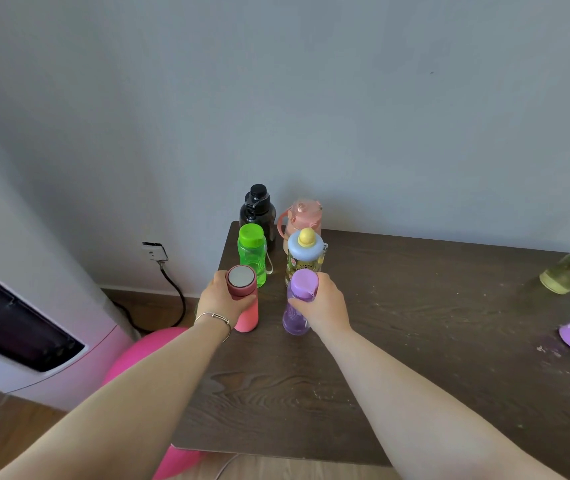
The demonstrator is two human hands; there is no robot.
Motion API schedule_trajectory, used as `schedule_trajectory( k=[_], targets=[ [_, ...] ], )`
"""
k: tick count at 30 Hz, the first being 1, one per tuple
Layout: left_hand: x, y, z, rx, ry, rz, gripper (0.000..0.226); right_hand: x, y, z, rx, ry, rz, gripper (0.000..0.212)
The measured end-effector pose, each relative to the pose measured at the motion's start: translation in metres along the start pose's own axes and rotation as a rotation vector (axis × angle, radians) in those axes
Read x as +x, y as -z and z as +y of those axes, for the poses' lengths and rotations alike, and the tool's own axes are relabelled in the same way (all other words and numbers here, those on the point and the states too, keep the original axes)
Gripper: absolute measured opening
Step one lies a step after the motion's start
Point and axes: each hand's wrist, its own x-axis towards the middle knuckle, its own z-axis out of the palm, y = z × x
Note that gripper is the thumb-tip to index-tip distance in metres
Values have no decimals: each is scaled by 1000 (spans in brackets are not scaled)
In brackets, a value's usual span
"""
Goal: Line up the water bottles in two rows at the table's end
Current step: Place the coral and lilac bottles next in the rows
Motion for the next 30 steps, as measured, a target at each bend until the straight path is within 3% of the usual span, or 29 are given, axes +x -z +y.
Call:
schedule_trajectory(
  k=[12,17,23,30],
  targets=[
    [-3,6,10,22,-89,-47,67,15,9,-4,-51,-128,-174,79],
    [-3,12,19,255,-205,-68,81,11,16,-6,-108,-89,-174,78],
    [-13,7,31,649,-476,-82,87,-8,34,-4,-382,51,-127,68],
    [-41,-13,50,765,-660,-143,85,-42,56,23,-801,230,-17,72]
  ],
)
